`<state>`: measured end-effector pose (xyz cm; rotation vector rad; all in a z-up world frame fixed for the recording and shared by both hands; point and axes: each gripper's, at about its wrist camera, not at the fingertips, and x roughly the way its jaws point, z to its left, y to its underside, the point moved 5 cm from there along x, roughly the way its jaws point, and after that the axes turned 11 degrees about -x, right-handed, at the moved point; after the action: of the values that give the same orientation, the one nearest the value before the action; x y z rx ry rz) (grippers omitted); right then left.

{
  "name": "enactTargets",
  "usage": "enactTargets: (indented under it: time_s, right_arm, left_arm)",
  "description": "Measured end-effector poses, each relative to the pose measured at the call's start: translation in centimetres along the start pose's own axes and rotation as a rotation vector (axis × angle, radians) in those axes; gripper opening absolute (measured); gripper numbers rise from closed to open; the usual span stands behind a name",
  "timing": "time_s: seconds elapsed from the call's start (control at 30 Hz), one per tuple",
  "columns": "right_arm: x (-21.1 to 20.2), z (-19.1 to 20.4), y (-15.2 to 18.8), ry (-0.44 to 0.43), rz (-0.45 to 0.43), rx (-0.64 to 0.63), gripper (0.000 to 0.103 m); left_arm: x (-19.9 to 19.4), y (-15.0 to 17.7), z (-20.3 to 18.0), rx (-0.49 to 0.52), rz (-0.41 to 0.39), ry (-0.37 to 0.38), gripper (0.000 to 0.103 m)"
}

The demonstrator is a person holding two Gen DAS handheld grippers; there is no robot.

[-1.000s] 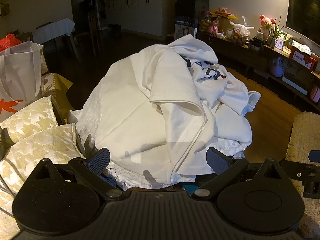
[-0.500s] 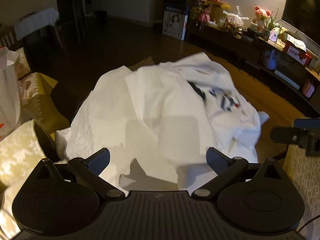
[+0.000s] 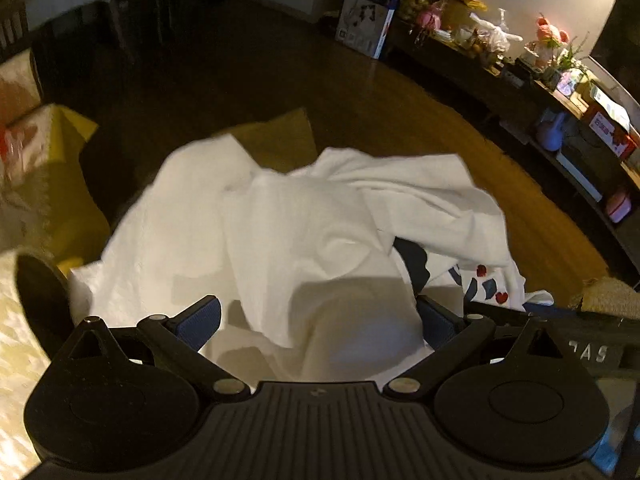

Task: Fold clothes
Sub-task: 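Grasp the white EARLY BIRD T-shirt with both grippers from the pile, then lift the T-shirt with both grippers and carry it over the round table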

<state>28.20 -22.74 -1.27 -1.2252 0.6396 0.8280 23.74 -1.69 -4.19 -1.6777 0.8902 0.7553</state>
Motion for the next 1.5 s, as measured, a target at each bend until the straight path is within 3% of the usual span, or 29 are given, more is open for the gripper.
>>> enactTargets:
  time_s: [0.1, 0.17, 0.2, 0.33, 0.53, 0.77, 1.03, 1.3, 1.5]
  right_arm:
    - [-0.1, -0.1, 0.4, 0.0, -0.012, -0.011, 0.103]
    - [-0.4, -0.1, 0.6, -0.006, -0.024, -0.023, 0.103]
    - [-0.6, -0.1, 0.7, -0.008, -0.03, -0.029, 0.103]
    - [-1.3, 0.2, 1.0, -0.002, -0.048, -0.047, 0.103]
    - [-3.3, 0.4, 1.2, 0.024, -0.097, -0.081, 0.103]
    - [-9.4, -0.3, 0.6, 0.049, -0.232, -0.102, 0.103]
    - [-19.0, -4.1, 1.7, 0.131, -0.348, -0.084, 0.103]
    - [-29.2, -12.1, 7.9, 0.292, -0.412, -0.006, 0.103]
    - [-34.7, -19.6, 14.7, 0.424, -0.405, 0.084, 0.103]
  left_arm:
    - [0.8, 0.3, 0.7, -0.035, 0.009, 0.001, 0.102]
    - [0.7, 0.4, 0.9, -0.039, 0.005, 0.01, 0.095]
    - [0.6, 0.4, 0.9, -0.04, 0.002, 0.018, 0.088]
    - [0.1, 0.3, 0.4, -0.045, 0.013, 0.077, 0.043]
    - [-1.1, 0.9, -0.8, -0.01, -0.03, 0.087, 0.02]
    - [-5.7, 1.2, -3.7, 0.047, -0.076, 0.168, 0.015]
    - [-11.6, 4.1, -11.1, 0.167, -0.098, 0.289, 0.015]
    - [-15.4, 12.3, -23.0, 0.338, -0.066, 0.413, 0.015]
    - [-15.4, 21.4, -32.1, 0.459, 0.028, 0.509, 0.015]
